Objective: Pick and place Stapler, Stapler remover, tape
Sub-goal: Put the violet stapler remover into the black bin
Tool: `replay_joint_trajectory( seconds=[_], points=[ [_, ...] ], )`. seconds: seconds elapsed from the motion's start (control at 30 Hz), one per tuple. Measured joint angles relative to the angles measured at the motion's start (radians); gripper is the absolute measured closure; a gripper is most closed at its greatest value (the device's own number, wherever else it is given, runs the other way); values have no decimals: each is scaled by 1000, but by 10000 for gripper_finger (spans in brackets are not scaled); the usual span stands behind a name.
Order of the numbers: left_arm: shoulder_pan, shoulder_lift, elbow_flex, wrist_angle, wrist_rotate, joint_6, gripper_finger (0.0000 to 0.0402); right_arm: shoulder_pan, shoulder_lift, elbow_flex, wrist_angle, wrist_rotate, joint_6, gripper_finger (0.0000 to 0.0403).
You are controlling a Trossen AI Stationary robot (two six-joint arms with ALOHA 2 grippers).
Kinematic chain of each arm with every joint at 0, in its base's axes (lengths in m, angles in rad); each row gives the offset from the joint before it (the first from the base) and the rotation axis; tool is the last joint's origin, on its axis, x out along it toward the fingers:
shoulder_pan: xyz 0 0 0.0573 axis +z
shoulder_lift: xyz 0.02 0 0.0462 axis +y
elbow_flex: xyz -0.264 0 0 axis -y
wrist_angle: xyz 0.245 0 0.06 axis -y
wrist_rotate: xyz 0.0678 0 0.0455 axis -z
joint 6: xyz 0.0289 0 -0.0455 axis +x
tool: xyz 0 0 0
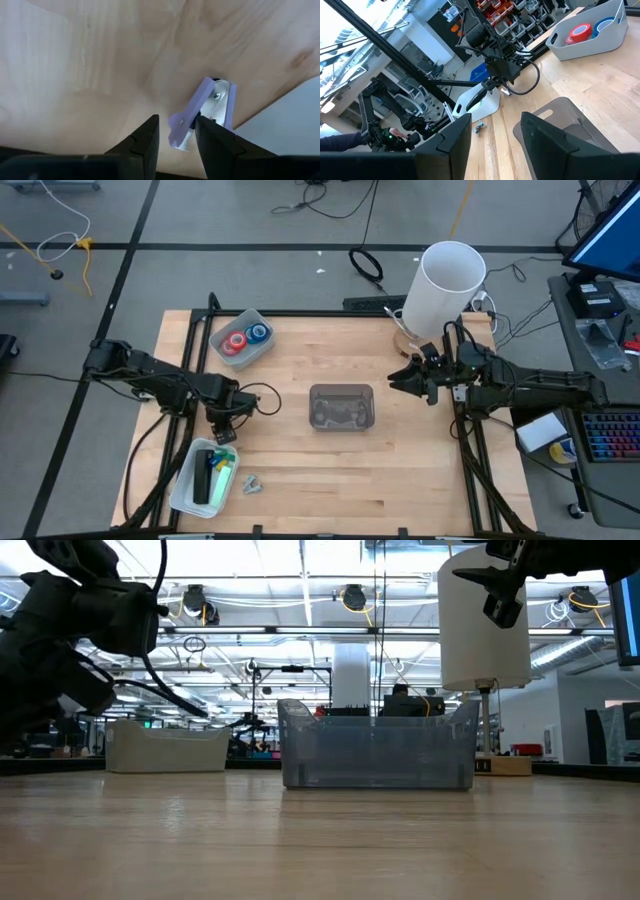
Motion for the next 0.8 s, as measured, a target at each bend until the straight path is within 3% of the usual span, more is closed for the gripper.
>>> replay_joint_trajectory(
  seconds=[0.13, 0.33, 0.8],
  points=[
    [0, 0, -2, 25, -2, 0, 302, 0, 0, 0, 0, 0, 0, 236],
    [0, 0, -2, 34, -2, 6, 391, 0, 0, 0, 0, 0, 0, 236],
    [15, 2, 37, 42, -66, -33, 399, 0, 0, 0, 0, 30, 0, 236]
  ],
)
